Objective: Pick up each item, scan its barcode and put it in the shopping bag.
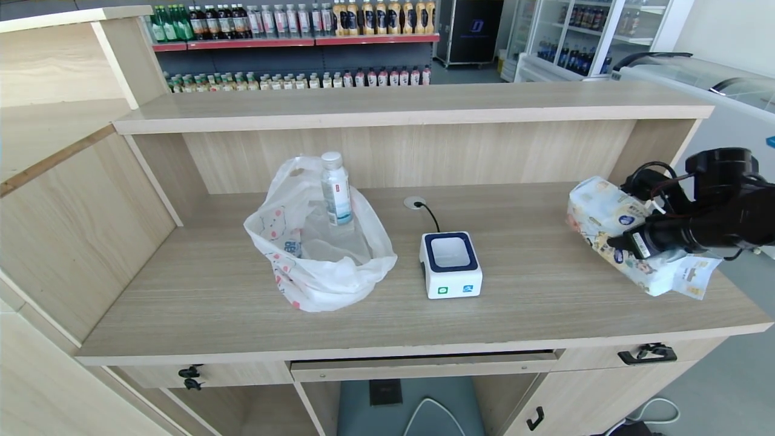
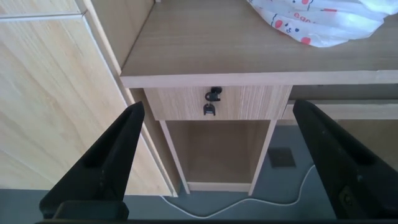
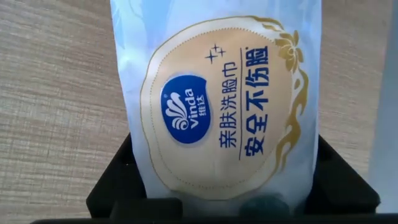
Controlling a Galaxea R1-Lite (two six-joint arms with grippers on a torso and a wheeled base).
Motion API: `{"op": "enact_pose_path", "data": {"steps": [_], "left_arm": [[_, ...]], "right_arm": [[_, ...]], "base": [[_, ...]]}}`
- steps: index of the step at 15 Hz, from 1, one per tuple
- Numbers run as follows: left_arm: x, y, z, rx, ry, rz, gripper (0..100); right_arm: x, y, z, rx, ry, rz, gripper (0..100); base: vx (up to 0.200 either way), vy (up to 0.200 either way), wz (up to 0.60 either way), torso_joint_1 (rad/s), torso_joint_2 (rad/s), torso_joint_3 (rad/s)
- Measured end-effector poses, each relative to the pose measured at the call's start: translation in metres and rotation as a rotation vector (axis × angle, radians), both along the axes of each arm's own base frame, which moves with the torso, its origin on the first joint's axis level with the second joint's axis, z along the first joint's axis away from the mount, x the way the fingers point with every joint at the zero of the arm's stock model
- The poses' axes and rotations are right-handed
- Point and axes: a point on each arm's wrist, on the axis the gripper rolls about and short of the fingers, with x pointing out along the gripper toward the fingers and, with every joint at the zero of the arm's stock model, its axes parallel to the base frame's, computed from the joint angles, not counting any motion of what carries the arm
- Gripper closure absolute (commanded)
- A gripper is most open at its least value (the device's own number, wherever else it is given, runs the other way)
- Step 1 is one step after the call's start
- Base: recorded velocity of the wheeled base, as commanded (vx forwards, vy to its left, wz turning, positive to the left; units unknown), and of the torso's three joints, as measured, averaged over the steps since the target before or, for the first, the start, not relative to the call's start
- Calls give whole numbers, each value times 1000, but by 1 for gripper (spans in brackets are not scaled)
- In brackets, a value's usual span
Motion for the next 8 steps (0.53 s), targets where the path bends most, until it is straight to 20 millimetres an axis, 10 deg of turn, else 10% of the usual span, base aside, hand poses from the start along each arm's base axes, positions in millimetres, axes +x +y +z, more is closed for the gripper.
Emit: {"op": "enact_pose_path", "data": {"steps": [8], "left_arm": [[0,0,0,0,0,0,0]], "right_arm": [[-88,23,103,-650,-614,246,100]], "base": [[0,0,0,0,0,0]]}}
